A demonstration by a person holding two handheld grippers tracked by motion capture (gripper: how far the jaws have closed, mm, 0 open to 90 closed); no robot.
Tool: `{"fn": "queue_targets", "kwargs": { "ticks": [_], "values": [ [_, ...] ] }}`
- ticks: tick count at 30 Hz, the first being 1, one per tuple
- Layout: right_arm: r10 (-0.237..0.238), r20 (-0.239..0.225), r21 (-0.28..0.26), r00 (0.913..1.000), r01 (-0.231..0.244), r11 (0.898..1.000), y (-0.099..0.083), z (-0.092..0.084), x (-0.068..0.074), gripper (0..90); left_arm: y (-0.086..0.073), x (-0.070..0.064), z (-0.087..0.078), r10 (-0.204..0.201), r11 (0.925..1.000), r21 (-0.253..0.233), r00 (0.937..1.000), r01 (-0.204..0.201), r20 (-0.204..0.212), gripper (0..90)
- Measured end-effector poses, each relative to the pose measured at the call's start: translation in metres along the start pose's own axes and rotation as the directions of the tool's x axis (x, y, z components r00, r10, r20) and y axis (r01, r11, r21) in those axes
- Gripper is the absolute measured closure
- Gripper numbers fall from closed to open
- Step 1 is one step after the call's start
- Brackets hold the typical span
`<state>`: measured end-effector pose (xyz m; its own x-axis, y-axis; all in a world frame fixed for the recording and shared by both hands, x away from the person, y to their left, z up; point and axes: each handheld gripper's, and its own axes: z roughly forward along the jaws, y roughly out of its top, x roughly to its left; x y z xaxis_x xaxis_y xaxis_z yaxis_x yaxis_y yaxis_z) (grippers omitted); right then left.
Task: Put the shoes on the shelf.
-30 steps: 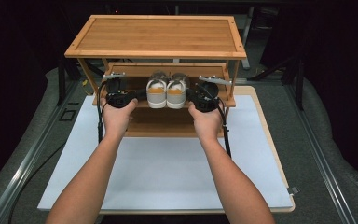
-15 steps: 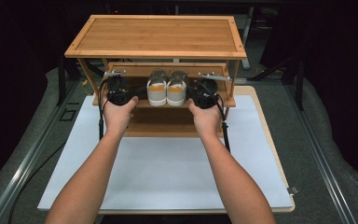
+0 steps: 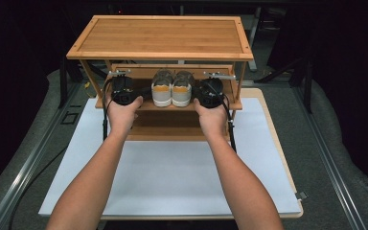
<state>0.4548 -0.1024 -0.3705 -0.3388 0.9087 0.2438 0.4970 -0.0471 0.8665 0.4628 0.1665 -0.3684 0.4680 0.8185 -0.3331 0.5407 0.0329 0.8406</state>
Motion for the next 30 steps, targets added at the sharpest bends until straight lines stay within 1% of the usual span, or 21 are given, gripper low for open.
{"fn": "queue_targets", "kwargs": {
  "ticks": [1,2,4,6,7,8,9,12,13,16,17,18,20,21,22,23,24,25,27,28,30],
  "values": [
    [0.0,-0.019,0.005,0.9998,0.0,1.0,0.001,0.0,-0.001,90.0,0.0,0.0,0.0,-0.001,1.0,0.0,1.0,0.001,0.002,89.9],
    [0.001,0.003,-0.002,1.0,-0.001,1.0,0.001,0.001,-0.001,90.0,0.0,0.0,0.001,-0.003,1.0,0.0,1.0,0.003,0.004,89.9],
    [0.001,0.007,-0.004,1.0,-0.001,1.0,0.002,0.002,-0.001,90.0,0.001,0.001,0.002,-0.005,1.0,0.002,1.0,0.005,0.004,89.9],
    [0.001,-0.002,0.007,1.0,-0.001,1.0,0.003,0.003,-0.002,90.0,0.001,0.001,0.002,-0.002,1.0,0.002,1.0,0.002,0.004,89.9],
    [0.002,-0.002,-0.013,1.0,-0.002,1.0,0.002,0.005,-0.002,90.0,0.001,0.001,0.003,-0.003,1.0,0.0,1.0,0.003,0.004,89.9],
    [0.0,0.009,0.002,1.0,0.0,1.0,0.003,0.005,-0.002,90.0,0.002,0.001,0.003,-0.005,1.0,-0.001,1.0,0.005,0.004,89.9],
    [0.001,0.03,0.0,0.9995,-0.001,1.0,0.003,0.005,-0.002,90.0,0.002,0.002,0.004,-0.005,1.0,-0.002,1.0,0.005,0.003,89.9],
    [0.003,0.004,0.005,1.0,-0.003,1.0,0.004,0.007,-0.003,90.0,0.002,0.001,0.005,-0.005,1.0,-0.004,1.0,0.005,0.0,89.9],
    [0.005,0.013,0.012,0.9999,-0.005,1.0,0.005,0.007,-0.003,90.0,0.002,0.002,0.005,-0.006,1.0,-0.006,1.0,0.006,-0.001,89.9],
    [0.005,0.01,0.014,0.9999,-0.005,1.0,0.007,0.009,-0.005,90.0,0.002,0.002,0.007,-0.005,0.9999,-0.009,1.0,0.005,-0.001,89.9],
    [0.004,0.005,-0.004,1.0,-0.004,1.0,0.007,0.011,-0.006,90.0,0.003,0.002,0.007,-0.004,1.0,-0.009,1.0,0.004,-0.001,89.9],
    [0.004,0.011,0.005,0.9999,-0.004,1.0,0.007,0.011,-0.006,90.0,0.003,0.003,0.008,-0.005,1.0,-0.008,1.0,0.005,-0.002,89.9],
    [0.002,0.014,-0.005,0.9999,-0.002,1.0,0.007,0.012,-0.006,90.0,0.004,0.003,0.009,-0.003,1.0,-0.007,1.0,0.003,-0.005,89.9],
    [0.0,0.005,0.014,1.0,0.0,1.0,0.008,0.012,-0.006,90.0,0.004,0.004,0.01,-0.001,1.0,-0.005,1.0,0.001,-0.004,89.9],
    [0.001,0.0,0.018,1.0,-0.001,1.0,0.009,0.013,-0.007,90.0,0.005,0.004,0.01,-0.003,1.0,-0.003,0.9999,0.003,-0.01,89.9],
    [0.006,0.02,0.001,0.9998,-0.006,1.0,0.009,0.015,-0.006,90.0,0.006,0.004,0.012,-0.006,1.0,-0.002,1.0,0.006,-0.007,89.9],
    [0.005,0.025,-0.005,0.9997,-0.005,1.0,0.008,0.016,-0.006,90.0,0.006,0.006,0.013,-0.016,0.9999,-0.005,0.9999,0.016,-0.004,89.9],
    [0.004,0.005,0.015,1.0,-0.004,1.0,0.009,0.016,-0.007,90.0,0.006,0.007,0.013,-0.012,0.9999,-0.002,0.9999,0.012,-0.005,89.9],
    [0.007,0.033,0.012,0.9994,-0.008,1.0,0.011,0.018,-0.006,90.0,0.008,0.009,0.014,0.001,0.9999,0.01,1.0,0.0,-0.008,89.9],
    [0.005,0.031,0.01,0.9995,-0.005,1.0,0.011,0.02,-0.006,90.0,0.009,0.01,0.015,0.005,0.9999,0.016,0.9999,-0.005,-0.009,89.9],
    [0.004,0.036,0.009,0.9994,-0.005,1.0,0.011,0.021,-0.006,90.0,0.008,0.008,0.018,-0.015,0.9999,-0.003,0.9998,0.015,-0.015,89.9]
  ]
}}
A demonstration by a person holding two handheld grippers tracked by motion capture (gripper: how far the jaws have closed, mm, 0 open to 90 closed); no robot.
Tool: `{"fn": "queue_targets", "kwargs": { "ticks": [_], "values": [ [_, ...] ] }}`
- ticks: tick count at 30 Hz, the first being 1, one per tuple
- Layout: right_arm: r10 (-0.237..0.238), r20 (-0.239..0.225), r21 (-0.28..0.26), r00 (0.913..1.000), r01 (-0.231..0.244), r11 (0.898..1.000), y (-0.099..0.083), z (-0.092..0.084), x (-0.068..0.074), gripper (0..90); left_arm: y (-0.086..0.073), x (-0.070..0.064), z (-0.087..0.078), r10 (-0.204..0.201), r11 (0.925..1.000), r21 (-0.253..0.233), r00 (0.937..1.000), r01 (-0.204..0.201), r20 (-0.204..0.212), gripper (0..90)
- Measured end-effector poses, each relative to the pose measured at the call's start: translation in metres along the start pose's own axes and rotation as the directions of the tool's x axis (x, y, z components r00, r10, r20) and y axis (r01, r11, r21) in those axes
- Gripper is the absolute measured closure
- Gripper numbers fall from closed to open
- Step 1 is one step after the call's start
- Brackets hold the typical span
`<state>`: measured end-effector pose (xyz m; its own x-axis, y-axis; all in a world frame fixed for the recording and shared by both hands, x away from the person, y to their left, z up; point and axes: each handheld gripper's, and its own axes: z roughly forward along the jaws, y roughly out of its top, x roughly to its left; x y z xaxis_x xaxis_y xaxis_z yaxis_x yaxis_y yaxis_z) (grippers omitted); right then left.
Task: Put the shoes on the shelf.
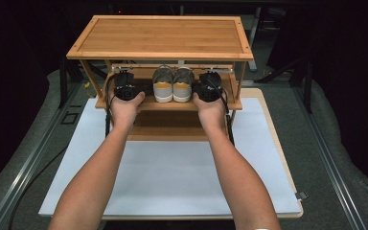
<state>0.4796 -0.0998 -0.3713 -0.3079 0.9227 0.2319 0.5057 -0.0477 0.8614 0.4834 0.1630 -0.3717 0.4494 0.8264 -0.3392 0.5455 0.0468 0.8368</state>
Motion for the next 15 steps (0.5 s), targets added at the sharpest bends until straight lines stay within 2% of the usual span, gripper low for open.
{"fn": "queue_targets", "kwargs": {
  "ticks": [5,7,12,15],
  "values": [
    [-0.004,0.005,0.004,1.0,0.004,1.0,0.0001,0.0008,-0.0006,90.0,0.0002,0.0017,0.0003,0.008,1.0,0.002,1.0,-0.008,0.004,89.9],
    [-0.001,-0.011,0.01,0.9999,0.001,1.0,0.0006,0.001,-0.0012,90.0,0.0004,0.0011,0.001,0.005,1.0,0.003,1.0,-0.005,0.002,89.9],
    [0.003,0.005,0.001,1.0,-0.003,1.0,0.0011,0.0028,-0.001,90.0,0.0003,0.0014,0.0009,0.009,1.0,0.004,1.0,-0.009,0.002,89.9],
    [0.003,-0.01,0.011,0.9999,-0.003,1.0,0.0009,0.002,-0.002,90.0,0.0001,0.0026,0.0009,0.01,0.9999,0.003,0.9999,-0.01,0.006,89.8]
  ]
}}
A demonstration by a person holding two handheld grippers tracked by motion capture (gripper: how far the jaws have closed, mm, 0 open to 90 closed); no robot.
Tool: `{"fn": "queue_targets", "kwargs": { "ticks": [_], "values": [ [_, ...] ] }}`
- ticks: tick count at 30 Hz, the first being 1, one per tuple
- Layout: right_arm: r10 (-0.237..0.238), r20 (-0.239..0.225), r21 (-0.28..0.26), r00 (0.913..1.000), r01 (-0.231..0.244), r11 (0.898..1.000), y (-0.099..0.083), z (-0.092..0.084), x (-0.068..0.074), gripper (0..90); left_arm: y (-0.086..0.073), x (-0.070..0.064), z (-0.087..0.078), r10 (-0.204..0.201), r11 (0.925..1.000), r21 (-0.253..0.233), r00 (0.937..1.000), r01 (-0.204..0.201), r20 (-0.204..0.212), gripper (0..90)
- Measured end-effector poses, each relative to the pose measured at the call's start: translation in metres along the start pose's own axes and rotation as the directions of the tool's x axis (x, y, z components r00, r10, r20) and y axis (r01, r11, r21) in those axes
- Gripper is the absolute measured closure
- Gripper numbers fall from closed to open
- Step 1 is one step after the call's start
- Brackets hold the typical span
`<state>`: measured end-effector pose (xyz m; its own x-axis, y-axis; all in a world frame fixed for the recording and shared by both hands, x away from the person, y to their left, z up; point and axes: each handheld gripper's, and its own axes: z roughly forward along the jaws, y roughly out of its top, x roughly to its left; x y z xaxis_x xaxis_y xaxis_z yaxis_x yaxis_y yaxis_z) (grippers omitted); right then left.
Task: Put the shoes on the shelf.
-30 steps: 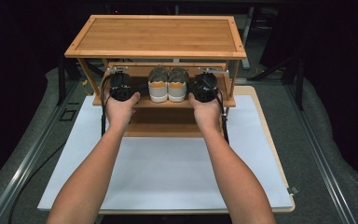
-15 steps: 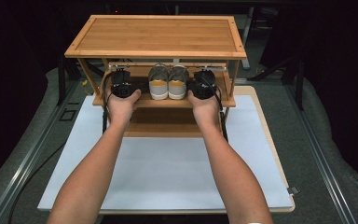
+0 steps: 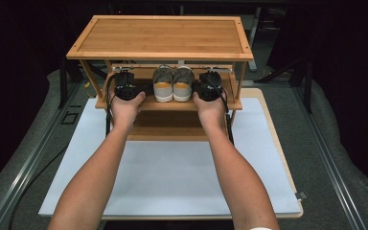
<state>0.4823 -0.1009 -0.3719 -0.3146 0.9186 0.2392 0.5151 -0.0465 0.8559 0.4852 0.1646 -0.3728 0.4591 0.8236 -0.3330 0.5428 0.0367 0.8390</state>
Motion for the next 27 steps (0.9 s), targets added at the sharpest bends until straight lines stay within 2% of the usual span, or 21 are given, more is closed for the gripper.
{"fn": "queue_targets", "kwargs": {
  "ticks": [2,3,4,6,7,9,10,12,13,14,16,17,19,20,22,23,26,27],
  "values": [
    [0.013,-0.008,0.0,0.9999,-0.013,1.0,0.0,0.0,-0.001,90.0,0.0,-0.001,0.0,-0.003,1.0,-0.005,1.0,0.003,-0.006,89.7],
    [0.015,0.004,-0.01,0.9999,-0.015,1.0,-0.001,0.0,-0.001,90.0,-0.001,-0.001,0.0,0.001,1.0,-0.005,1.0,-0.001,-0.007,89.7],
    [0.013,0.004,-0.013,0.9999,-0.013,1.0,-0.001,0.0,0.0,90.0,0.0,0.0,-0.003,0.02,0.9997,0.011,0.9998,-0.02,-0.002,89.6],
    [-0.003,-0.024,-0.006,0.9997,0.003,1.0,-0.002,-0.003,-0.001,90.0,0.0,0.0,-0.006,0.014,0.9999,-0.004,0.9999,-0.014,0.0,89.5],
    [-0.009,0.002,-0.015,1.0,0.009,1.0,-0.003,-0.004,0.0,90.0,0.0,0.0,-0.007,0.015,0.9998,-0.012,0.9999,-0.015,-0.003,89.4],
    [-0.029,-0.03,-0.014,0.9991,0.029,0.999,-0.003,-0.008,0.0,90.0,0.0,0.0,-0.011,0.015,0.9997,-0.021,0.9999,-0.015,-0.005,89.4],
    [-0.029,-0.03,-0.014,0.9991,0.029,0.999,-0.003,-0.008,0.0,90.0,0.0,0.0,-0.011,0.015,0.9997,-0.021,0.9999,-0.015,-0.005,89.4],
    [-0.038,0.0,-0.037,0.9993,0.038,0.999,-0.005,-0.013,0.004,90.0,-0.003,0.001,-0.015,0.019,0.9996,-0.018,0.9998,-0.019,0.004,89.3],
    [-0.038,-0.053,-0.026,0.9979,0.037,0.999,-0.005,-0.017,0.003,90.0,-0.005,0.001,-0.016,0.016,0.9997,-0.02,0.9999,-0.016,0.003,89.3],
    [-0.035,-0.008,-0.041,0.9994,0.034,0.999,-0.007,-0.018,0.006,90.0,-0.006,0.001,-0.018,0.021,0.9996,-0.019,0.9998,-0.021,-0.001,89.2],
    [-0.042,-0.001,-0.04,0.9991,0.042,0.998,-0.009,-0.019,0.007,90.0,-0.007,0.001,-0.02,0.023,0.9995,-0.021,0.9997,-0.023,-0.005,89.3],
    [-0.049,-0.024,-0.036,0.9985,0.048,0.998,-0.013,-0.024,0.008,90.0,-0.009,0.001,-0.024,0.026,0.9992,-0.03,0.9997,-0.026,0.002,89.3],
    [-0.062,-0.006,-0.055,0.9981,0.061,0.997,-0.015,-0.029,0.01,90.0,-0.01,0.001,-0.03,0.035,0.9988,-0.036,0.9994,-0.034,0.01,89.3],
    [-0.068,-0.017,-0.05,0.9976,0.067,0.997,-0.016,-0.032,0.011,90.0,-0.01,0.001,-0.03,0.035,0.9988,-0.036,0.9994,-0.034,0.01,89.3],
    [-0.068,-0.022,-0.066,0.9974,0.066,0.996,-0.017,-0.037,0.014,90.0,-0.011,-0.001,-0.041,0.049,0.9979,-0.044,0.9987,-0.048,0.017,89.3],
    [-0.074,-0.039,-0.063,0.9965,0.071,0.996,-0.017,-0.04,0.014,90.0,-0.011,-0.001,-0.041,0.049,0.9979,-0.044,0.9987,-0.048,0.017,89.4],
    [-0.079,-0.032,-0.073,0.9964,0.076,0.994,-0.019,-0.044,0.016,90.0,-0.014,-0.004,-0.05,0.066,0.9968,-0.048,0.9976,-0.064,0.024,89.4],
    [-0.079,-0.064,-0.07,0.9949,0.074,0.995,-0.021,-0.05,0.015,90.0,-0.017,-0.008,-0.056,0.082,0.9957,-0.046,0.9962,-0.08,0.031,89.4]
  ]
}}
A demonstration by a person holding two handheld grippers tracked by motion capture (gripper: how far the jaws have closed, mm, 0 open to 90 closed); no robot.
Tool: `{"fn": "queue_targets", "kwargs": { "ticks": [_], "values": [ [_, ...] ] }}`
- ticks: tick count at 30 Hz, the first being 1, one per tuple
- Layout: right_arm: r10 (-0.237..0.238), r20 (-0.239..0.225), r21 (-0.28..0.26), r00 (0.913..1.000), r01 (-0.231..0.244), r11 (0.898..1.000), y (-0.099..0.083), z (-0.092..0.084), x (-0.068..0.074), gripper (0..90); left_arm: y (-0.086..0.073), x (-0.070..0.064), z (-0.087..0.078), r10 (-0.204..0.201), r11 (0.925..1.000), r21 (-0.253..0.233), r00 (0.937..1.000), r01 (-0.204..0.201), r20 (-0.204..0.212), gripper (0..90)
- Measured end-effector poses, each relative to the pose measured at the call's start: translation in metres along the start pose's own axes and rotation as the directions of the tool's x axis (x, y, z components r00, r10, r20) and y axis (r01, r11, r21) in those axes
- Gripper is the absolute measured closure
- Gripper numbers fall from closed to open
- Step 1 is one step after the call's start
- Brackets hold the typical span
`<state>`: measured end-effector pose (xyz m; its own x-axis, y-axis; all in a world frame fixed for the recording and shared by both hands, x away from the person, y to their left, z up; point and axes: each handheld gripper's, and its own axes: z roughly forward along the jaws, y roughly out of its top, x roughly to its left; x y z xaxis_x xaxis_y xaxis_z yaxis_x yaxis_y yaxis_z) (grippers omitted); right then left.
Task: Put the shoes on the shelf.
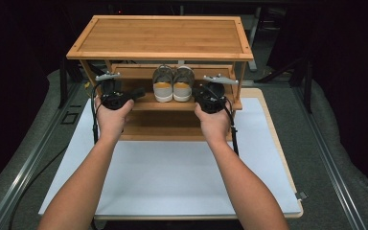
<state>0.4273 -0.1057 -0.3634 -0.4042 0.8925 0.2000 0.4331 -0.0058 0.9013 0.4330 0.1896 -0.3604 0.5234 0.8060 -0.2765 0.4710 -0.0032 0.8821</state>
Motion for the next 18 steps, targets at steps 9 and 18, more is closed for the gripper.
{"fn": "queue_targets", "kwargs": {
  "ticks": [9,18],
  "values": [
    [-0.012,-0.031,-0.01,0.9994,0.011,1.0,-0.013,-0.027,0.003,89.9,-0.019,-0.009,-0.025,0.051,0.9986,0.013,0.998,-0.052,0.036,89.4],
    [-0.063,-0.03,-0.008,0.9976,0.063,0.998,-0.041,-0.054,0.003,89.3,-0.049,-0.009,-0.04,0.084,0.994,0.066,0.995,-0.088,0.054,89.3]
  ]
}}
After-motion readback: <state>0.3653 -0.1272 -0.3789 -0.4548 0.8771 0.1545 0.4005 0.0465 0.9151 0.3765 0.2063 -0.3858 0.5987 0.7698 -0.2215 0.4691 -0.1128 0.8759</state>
